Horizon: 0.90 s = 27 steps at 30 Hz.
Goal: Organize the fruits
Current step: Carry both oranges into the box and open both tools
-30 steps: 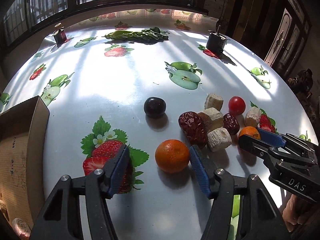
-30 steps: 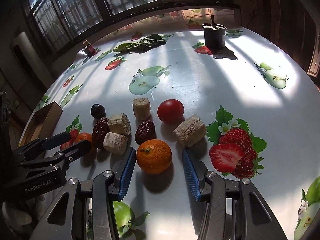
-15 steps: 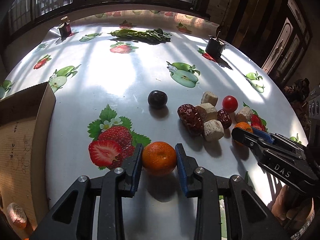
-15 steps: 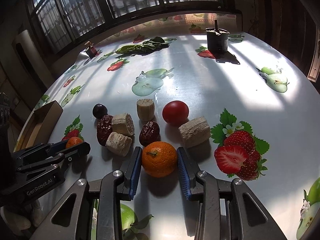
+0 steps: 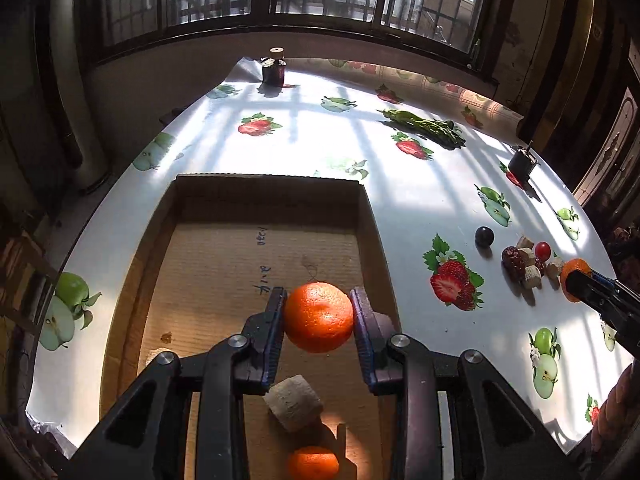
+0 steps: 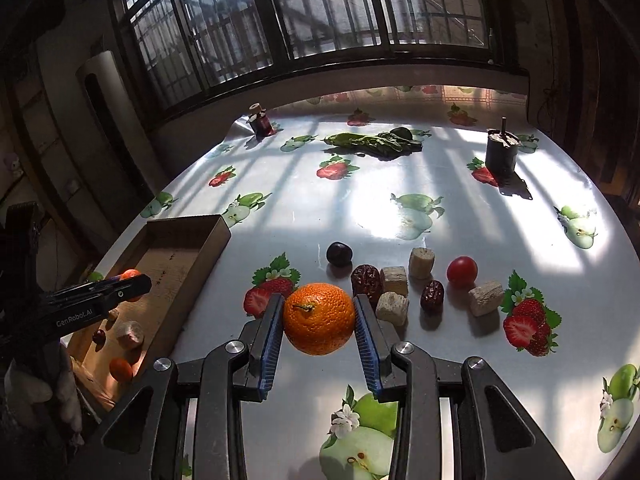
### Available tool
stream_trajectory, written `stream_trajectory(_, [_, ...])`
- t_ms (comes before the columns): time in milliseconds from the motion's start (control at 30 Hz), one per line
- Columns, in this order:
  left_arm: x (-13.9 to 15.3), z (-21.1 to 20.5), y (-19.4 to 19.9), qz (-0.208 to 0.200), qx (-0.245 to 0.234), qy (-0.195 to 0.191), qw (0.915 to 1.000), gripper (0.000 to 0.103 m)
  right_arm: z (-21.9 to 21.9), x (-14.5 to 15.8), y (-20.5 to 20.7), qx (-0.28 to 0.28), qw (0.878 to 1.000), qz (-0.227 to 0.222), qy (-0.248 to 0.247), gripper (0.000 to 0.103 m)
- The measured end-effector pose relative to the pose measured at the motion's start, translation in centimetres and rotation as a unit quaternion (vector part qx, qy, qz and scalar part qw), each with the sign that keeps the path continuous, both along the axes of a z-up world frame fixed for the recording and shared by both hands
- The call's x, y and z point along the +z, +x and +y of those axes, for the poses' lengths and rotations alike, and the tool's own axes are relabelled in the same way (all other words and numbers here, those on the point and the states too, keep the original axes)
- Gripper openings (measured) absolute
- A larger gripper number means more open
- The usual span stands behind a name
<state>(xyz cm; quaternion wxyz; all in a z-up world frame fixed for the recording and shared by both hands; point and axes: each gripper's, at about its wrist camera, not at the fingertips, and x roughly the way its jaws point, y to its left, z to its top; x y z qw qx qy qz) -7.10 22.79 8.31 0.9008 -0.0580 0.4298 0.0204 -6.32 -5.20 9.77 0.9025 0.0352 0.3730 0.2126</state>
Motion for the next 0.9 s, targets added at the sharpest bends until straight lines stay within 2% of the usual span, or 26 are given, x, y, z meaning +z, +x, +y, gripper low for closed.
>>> stream_trajectory(67, [-0.4,2.7,0.5,0.009,0.021,0.024,0.9995,0.031,3.2,0.2,0.3,0.032,0.999,0.01,0.006,0.038])
stream_trajectory(133, [-1.0,5.1,1.2,0.023,0.038,0.03,0.9986,0.031,6.4,0.0,0.8,0.063,0.998,0.024,0.011,0.038])
stream_trajectory(267, [-2.8,8.3,2.4,0.054,0.059,0.007,0.9968,0.031,13.3,-2.1,2.2,0.111,0.992,0.065,0.005,0.038])
stream_trajectory(433, [-4.6,9.2,2.9,0.079,0.059,-0.01,0.995,0.031,19.4,-5.5,3.8,0.144,0.983,0.11,-0.018,0.038])
stream_trajectory(600, [-5.8,10.2,3.2,0.098,0.069,-0.041,0.9919,0.031,23.1,-7.2,3.7,0.165,0.978,0.119,-0.047,0.038])
stream_trajectory(733, [-5.7,10.2,3.1,0.097,0.07,-0.041,0.9919,0.032,24.8,-7.9,3.3,0.176,0.975,0.114,-0.069,0.038])
stream_trajectory(900, [-5.3,10.4,2.9,0.086,0.07,-0.051,0.9925,0.045,25.3,-7.6,3.1,0.175,0.976,0.098,-0.082,0.04])
